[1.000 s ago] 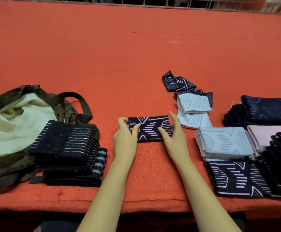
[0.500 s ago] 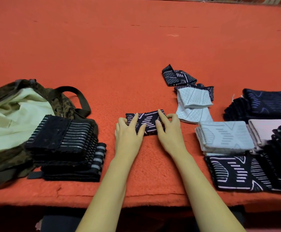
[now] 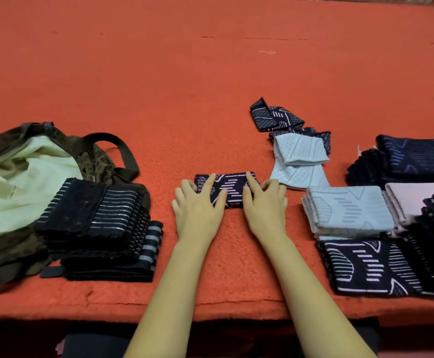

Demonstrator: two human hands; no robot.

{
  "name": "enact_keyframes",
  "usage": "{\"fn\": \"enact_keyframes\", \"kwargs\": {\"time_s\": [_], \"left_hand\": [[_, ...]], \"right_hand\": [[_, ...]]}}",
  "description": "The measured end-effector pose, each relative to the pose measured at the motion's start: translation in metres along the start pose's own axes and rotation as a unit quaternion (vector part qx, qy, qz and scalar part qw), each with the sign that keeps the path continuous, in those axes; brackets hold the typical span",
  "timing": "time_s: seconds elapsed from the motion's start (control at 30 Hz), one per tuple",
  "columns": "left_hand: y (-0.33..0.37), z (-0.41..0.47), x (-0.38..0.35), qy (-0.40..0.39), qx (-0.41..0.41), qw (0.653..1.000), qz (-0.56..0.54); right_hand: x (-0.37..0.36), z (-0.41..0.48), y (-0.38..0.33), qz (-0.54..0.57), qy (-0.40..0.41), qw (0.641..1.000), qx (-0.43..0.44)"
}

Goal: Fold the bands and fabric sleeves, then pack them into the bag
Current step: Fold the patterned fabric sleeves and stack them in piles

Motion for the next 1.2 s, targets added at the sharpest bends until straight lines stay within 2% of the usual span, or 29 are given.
{"fn": "enact_keyframes", "kwargs": {"time_s": [0.2, 0.43, 0.57, 0.7, 0.8, 0.97, 1.1, 1.2], "left_hand": [[-0.003, -0.002, 0.003, 0.028, 0.058, 0.998, -0.007], [-0.013, 0.003, 0.003, 0.003, 0.064, 0.992, -0.107], [-0.010, 0.002, 0.006, 0.000, 0.062, 0.987, -0.148], [-0.012, 0.005, 0.015, 0.010, 0.076, 0.964, -0.253], [0.000, 0.007, 0.030, 0.014, 0.043, 0.939, -0.342], [0.052, 0.015, 0.049, -0.016, -0.013, 0.916, -0.400], [0.099, 0.011, 0.061, -0.044, -0.033, 0.913, -0.403], [0.118, -0.008, 0.061, -0.085, -0.042, 0.906, -0.413]], "right_hand": [[-0.003, 0.003, 0.002, 0.024, -0.048, 0.999, 0.004], [0.001, 0.001, 0.002, 0.125, -0.016, 0.992, 0.012], [0.002, -0.001, 0.001, 0.137, -0.007, 0.990, 0.028], [0.012, -0.005, -0.004, 0.199, -0.005, 0.980, 0.018], [0.039, -0.006, -0.006, 0.231, 0.041, 0.972, 0.025], [0.106, 0.016, 0.005, 0.215, 0.114, 0.969, 0.031], [0.150, 0.029, 0.028, 0.179, 0.126, 0.975, 0.025], [0.173, 0.007, 0.052, 0.179, 0.097, 0.979, -0.004]]}}
Point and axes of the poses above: each hand's wrist, its own z-axis towards the middle knuckle, its own x-axis out of the back of the hand, y = z × x, the point moved 5 cm from there along z, towards the middle knuckle, and after that the axes turned 14 degrees about y, right-handed, at the moved point
